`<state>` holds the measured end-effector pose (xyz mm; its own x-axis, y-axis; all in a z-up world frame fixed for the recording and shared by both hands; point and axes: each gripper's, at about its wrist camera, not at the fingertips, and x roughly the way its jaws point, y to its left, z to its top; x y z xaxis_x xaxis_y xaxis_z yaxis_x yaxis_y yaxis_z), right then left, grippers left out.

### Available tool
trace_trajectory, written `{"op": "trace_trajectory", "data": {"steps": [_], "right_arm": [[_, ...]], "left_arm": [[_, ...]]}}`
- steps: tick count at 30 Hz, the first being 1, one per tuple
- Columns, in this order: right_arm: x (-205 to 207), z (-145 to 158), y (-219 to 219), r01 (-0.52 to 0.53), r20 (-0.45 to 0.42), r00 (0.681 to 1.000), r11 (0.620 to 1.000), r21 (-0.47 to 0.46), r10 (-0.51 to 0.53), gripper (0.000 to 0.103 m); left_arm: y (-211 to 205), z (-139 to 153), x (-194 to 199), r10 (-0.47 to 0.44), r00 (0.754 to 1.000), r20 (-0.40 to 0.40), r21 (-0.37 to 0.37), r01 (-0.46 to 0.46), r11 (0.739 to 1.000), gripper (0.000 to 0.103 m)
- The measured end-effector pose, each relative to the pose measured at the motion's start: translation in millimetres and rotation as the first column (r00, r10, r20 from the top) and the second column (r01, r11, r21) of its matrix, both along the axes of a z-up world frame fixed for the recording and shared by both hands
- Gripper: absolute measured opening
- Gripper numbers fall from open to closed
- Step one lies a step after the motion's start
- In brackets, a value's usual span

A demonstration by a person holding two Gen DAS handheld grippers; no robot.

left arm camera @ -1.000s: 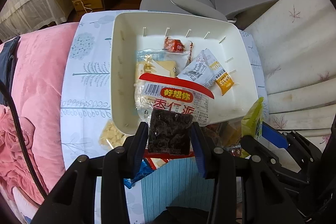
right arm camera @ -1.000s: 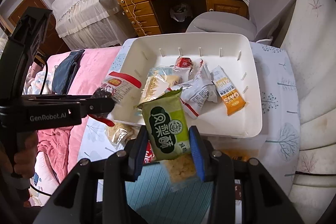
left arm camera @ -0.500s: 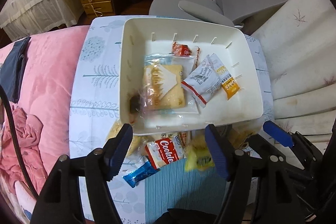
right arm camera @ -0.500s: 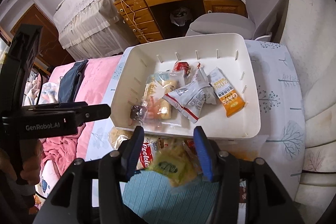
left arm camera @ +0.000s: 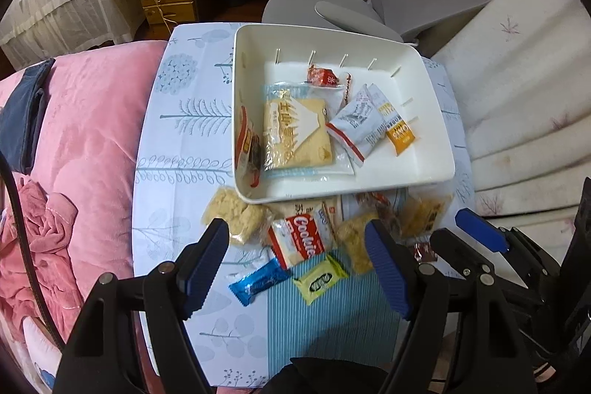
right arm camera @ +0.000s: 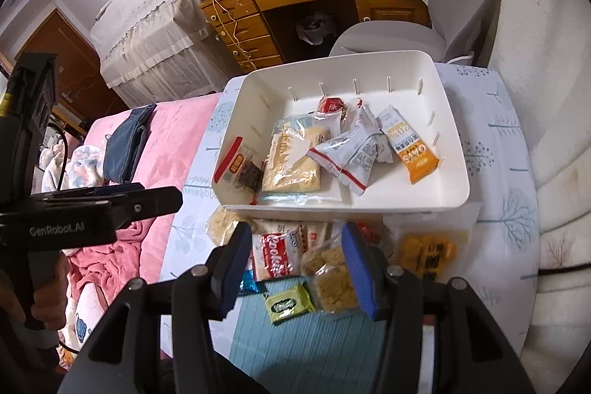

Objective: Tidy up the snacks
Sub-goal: 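Open the left tool to drop the jerky into the tray while the right tool releases the green pack, then grasp the red snowflake packet with the right tool while the left tool grasps the green pack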

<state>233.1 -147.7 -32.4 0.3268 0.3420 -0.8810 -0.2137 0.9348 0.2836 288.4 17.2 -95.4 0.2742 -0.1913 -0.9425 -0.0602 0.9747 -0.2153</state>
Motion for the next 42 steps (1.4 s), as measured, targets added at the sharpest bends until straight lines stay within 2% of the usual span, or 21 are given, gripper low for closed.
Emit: {"op": "trace_trajectory", "data": {"steps": [14,24,35,42], "right_arm": [[-67,7,29,0.084,0.017,0.996,0.995,-0.048,-0.083,0.051],[-122,-7,42,0.167,0.017,0.986,0.978,-0.123,-0.166,0.052],[-172,-19,44,0.202,0.138,0.974,0.959,-0.197,-0.177,0.052],[-188,-29,21,0.242,0.201,0.958,0.953,-0.181,-0.205,0.051]], "left_arm": [[31,-7,-73,-0.056,0.998,0.025,-0.085,0.058,0.995,0.075],[48,-27,-122,-0.082,0.997,-0.002,-0.105,0.082,0.991,0.075],[49,-39,-150,-0.104,0.994,0.043,-0.102,0.108,0.989,0.075],[35,-55,-154,-0.097,0.993,0.070,-0.093,0.103,0.990,0.075]]}}
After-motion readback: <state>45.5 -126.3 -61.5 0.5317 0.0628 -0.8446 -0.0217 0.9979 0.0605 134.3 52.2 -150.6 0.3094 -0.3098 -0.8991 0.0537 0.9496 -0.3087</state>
